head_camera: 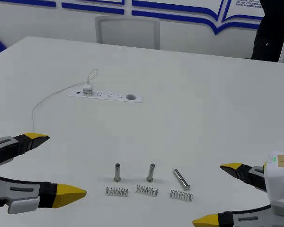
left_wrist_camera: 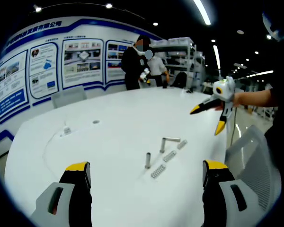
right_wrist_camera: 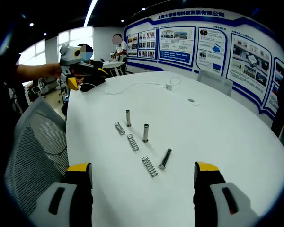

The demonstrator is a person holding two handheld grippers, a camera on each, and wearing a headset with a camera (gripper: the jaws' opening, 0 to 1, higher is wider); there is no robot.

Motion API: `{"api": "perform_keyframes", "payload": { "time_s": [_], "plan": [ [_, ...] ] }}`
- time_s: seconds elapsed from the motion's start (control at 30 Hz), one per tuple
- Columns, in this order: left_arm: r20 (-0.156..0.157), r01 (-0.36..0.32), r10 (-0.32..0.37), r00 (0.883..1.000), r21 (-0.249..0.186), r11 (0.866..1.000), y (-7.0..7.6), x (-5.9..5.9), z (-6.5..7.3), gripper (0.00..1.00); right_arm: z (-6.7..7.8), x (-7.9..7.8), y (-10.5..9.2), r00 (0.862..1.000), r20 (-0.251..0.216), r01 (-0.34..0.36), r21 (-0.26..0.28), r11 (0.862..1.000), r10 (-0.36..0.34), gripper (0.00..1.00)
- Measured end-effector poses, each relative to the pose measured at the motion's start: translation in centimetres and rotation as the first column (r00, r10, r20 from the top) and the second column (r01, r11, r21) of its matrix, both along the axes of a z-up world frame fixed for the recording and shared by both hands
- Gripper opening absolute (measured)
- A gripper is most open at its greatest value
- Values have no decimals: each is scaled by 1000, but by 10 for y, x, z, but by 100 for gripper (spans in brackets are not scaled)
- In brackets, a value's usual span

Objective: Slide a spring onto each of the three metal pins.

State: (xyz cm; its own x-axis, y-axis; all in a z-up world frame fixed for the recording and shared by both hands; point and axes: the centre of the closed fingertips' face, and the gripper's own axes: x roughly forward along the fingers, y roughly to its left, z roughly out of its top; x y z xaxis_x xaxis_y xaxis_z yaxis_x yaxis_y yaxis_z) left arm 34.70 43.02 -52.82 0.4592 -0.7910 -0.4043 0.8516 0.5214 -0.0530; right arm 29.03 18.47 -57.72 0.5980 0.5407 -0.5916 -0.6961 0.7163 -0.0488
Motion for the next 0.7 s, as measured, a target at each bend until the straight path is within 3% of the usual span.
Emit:
{"api": "perform_keyframes", "payload": {
  "time_s": [0.7],
  "plan": [
    [-10, -3, 3, 1000, 7, 1000, 1, -2, -6, 100, 0, 4, -1, 1000, -2, 8, -4, 1000, -8, 88]
  ]
}}
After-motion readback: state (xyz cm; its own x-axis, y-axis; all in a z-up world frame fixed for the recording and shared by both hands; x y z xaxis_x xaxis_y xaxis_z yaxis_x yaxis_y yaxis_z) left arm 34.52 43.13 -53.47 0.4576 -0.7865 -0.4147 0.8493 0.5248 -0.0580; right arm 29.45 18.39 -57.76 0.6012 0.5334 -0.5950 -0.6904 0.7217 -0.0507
